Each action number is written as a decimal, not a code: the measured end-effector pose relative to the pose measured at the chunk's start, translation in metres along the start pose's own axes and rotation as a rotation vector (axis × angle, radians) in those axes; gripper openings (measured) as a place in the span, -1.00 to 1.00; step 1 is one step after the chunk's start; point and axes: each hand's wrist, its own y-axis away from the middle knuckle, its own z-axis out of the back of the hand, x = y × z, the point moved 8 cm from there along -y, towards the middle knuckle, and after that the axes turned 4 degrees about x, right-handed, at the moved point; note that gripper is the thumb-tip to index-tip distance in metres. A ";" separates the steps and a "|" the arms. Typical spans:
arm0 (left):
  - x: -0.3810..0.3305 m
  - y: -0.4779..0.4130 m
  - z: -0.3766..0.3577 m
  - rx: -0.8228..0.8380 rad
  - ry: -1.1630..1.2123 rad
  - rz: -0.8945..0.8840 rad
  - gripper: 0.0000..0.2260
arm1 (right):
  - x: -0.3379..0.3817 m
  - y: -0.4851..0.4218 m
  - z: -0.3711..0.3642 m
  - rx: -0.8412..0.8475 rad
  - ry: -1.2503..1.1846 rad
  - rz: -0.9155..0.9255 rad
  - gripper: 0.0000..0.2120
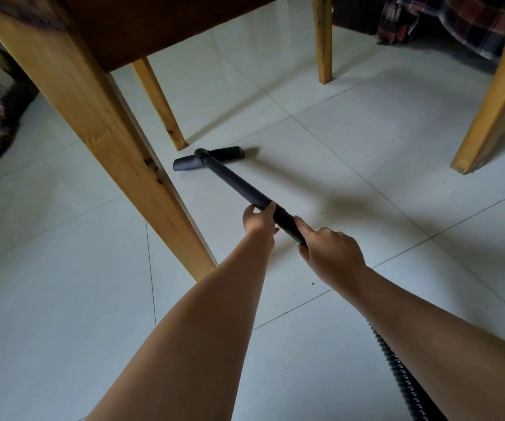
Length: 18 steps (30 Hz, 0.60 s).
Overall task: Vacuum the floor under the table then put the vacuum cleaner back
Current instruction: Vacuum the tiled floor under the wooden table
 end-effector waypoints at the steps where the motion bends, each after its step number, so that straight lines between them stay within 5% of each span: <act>1: -0.001 -0.001 0.001 0.001 -0.009 0.002 -0.53 | 0.000 0.000 0.000 -0.005 0.004 0.002 -0.49; 18: 0.040 0.044 -0.012 0.163 -0.142 0.069 -0.43 | -0.033 0.080 -0.005 0.016 0.042 -0.053 -0.48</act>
